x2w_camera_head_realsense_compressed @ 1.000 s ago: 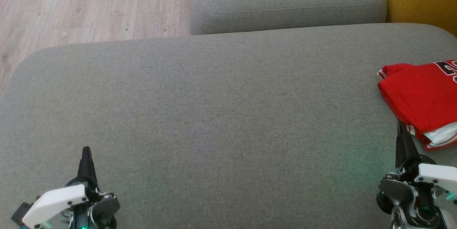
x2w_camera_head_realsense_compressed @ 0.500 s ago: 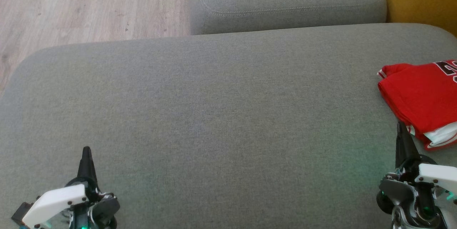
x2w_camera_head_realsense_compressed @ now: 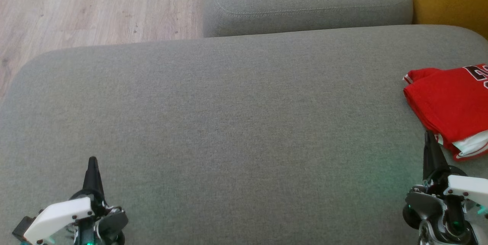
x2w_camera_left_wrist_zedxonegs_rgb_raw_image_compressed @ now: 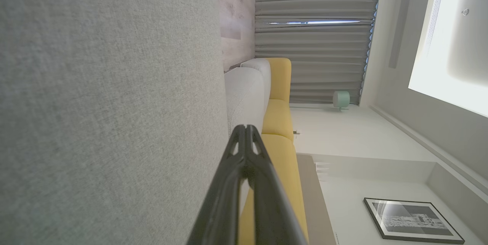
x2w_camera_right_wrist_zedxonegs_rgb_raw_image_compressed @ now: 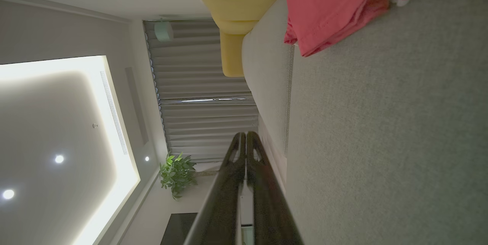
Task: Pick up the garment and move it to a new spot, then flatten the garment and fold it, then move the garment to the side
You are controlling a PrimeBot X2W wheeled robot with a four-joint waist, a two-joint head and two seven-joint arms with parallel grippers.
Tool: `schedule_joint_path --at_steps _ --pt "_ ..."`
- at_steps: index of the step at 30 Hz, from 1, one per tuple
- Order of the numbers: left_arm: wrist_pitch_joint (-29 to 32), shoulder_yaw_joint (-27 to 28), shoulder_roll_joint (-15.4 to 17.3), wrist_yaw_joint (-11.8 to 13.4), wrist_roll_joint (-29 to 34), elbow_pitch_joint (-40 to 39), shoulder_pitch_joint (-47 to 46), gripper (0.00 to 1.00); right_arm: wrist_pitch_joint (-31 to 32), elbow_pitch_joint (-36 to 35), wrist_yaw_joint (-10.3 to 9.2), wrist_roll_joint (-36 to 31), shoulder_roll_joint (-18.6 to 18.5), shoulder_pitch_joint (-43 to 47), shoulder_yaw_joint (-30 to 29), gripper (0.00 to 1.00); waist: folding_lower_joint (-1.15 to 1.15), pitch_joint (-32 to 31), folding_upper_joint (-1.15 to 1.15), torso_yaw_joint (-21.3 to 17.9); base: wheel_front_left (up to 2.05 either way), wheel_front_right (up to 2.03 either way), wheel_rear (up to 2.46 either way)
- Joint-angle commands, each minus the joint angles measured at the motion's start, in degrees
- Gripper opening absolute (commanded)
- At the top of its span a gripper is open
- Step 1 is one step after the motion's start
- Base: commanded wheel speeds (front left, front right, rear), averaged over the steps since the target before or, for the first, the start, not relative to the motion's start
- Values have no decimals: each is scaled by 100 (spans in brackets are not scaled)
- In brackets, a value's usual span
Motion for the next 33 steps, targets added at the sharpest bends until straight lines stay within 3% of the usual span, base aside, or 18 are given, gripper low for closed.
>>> schedule_joint_path --at_steps 1,33 --pt "24 200 36 -38 72 -161 -284 0 34 -178 41 -35 -56 -281 106 0 0 0 0 0 0 0 0" --pt "52 235 12 -38 100 -159 -287 0 55 -177 41 -56 -38 -283 80 0 0 0 0 0 0 0 0"
